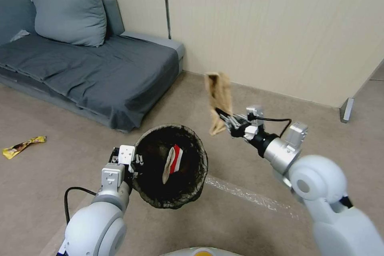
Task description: Pick up the trash bin, then pick up the garbage from the floor and place it into the trash bin.
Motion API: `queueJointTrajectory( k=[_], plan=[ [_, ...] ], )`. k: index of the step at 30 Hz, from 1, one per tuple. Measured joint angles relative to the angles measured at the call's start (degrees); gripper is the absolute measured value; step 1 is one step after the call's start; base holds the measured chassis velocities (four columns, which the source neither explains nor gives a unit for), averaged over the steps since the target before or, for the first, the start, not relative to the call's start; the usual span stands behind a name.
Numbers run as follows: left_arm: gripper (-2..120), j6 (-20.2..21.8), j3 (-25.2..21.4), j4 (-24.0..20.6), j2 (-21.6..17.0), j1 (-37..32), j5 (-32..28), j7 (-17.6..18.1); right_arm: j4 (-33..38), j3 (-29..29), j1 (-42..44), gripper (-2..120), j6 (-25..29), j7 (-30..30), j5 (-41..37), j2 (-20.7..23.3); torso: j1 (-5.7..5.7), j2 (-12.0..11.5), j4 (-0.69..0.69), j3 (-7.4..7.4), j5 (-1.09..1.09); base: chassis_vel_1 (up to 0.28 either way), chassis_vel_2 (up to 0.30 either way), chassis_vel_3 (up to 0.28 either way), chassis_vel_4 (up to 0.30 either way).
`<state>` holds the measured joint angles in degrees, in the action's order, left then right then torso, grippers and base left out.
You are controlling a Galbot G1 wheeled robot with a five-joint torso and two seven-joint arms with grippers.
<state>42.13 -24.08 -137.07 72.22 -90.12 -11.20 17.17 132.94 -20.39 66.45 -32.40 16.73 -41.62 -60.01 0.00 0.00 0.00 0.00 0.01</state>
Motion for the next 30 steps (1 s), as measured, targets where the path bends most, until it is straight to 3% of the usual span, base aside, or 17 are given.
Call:
queueJointTrajectory(
  k=[4,11,14,20,30],
  plan=[
    [0,0.0,0.1,0.4,0.0,0.2,0.1,0.0,1.3,4.8,-2.5,2,0.5,1.4,2.0,4.2,0.0,0.0,0.0,0.0,-0.01,0.0,0.0,0.0,0.0],
    [0,0.0,0.3,0.6,0.4,0.1,0.6,-0.1,0.5,13.0,-6.9,2,0.8,1.6,4.7,7.8,0.0,0.0,0.0,0.0,0.0,0.0,0.0,0.0,0.0],
    [0,0.0,0.3,0.6,0.7,-0.2,0.8,-0.1,-1.9,19.8,-10.5,2,1.2,1.0,6.0,9.4,0.0,0.0,0.0,0.0,-0.01,0.0,0.0,0.0,0.0],
    [0,0.0,0.2,0.6,0.7,-0.4,0.8,-0.1,-6.8,26.9,-13.4,2,1.5,0.2,8.8,7.4,0.0,0.0,0.0,0.0,-0.01,0.0,0.0,0.0,0.0],
    [0,0.0,-0.3,0.4,0.8,-0.7,0.8,-0.2,-13.5,31.8,-15.2,2,2.6,-0.4,10.7,2.9,0.0,0.0,0.01,0.0,-0.01,0.0,0.0,0.0,0.0]
  ],
)
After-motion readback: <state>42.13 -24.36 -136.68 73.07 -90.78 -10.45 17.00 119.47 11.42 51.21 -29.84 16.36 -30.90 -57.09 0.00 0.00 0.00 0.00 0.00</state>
